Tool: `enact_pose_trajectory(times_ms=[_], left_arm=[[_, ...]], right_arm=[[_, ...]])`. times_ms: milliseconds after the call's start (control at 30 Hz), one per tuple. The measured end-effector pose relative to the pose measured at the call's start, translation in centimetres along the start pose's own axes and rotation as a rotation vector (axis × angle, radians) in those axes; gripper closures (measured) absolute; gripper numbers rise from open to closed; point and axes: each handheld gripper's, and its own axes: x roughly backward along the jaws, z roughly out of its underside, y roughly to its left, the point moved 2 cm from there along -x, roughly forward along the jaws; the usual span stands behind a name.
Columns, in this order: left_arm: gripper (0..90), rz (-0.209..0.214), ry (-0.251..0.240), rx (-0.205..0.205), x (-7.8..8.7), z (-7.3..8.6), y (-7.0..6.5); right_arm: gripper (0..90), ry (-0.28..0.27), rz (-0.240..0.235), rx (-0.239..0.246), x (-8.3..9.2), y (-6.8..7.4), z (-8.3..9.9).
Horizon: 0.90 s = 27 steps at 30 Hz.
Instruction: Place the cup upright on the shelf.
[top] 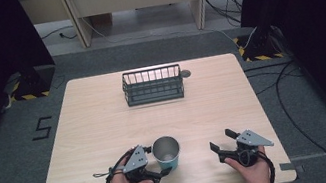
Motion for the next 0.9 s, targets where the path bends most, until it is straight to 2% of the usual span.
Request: enact_pose_trajectory(times_ms=[300,467,900], left_arm=[[14.5,0.008,0.001,0.002,-0.69,0.07,0.17],[18.5,0.017,-0.018,0.005,-0.66,0.18,0.32],[18.8,-0.012,-0.071,0.009,0.15,-0.74,0.66]], right_arm=[[18.4,0.004,-0.001,0.003,-0.02,0.00,0.00],[18.6,0.005,-0.002,0.004,-0.05,0.00,-0.01],[19.0,0.002,-0.007,-0.003,0.04,0.03,0.02]])
